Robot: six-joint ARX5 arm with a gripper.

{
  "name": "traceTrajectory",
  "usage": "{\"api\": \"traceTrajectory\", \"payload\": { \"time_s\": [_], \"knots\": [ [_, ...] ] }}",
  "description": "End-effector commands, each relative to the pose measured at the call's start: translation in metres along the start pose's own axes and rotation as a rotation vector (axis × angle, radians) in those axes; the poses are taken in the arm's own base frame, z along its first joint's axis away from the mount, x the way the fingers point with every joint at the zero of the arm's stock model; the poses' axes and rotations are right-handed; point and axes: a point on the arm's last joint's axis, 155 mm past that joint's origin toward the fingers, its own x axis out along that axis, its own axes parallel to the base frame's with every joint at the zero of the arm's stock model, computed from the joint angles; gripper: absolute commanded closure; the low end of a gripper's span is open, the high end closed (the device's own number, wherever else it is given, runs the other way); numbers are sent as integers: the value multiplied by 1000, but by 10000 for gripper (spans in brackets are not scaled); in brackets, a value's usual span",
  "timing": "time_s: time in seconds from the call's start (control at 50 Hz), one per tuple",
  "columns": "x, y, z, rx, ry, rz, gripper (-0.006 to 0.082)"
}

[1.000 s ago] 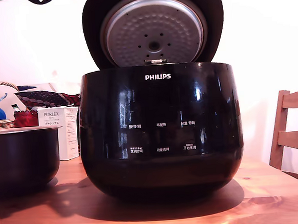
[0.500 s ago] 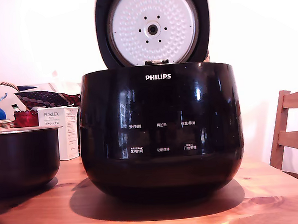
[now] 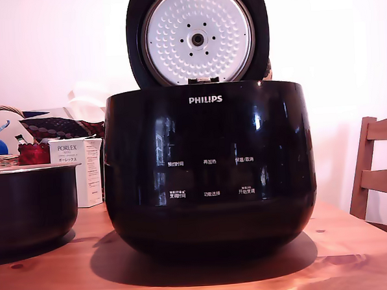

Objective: Open the rice cooker by pressing the large metal button on the top of its lid with medium force

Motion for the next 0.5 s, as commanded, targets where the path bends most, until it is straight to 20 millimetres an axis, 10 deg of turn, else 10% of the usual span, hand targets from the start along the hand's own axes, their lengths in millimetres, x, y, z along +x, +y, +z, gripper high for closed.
{"api": "traceTrajectory", "payload": {
  "time_s": [0.0,0.48],
  "knots": [
    [-1,7,-14,-1,36,28,787],
    [-19,41,-11,15,32,144,787]
  ]
}}
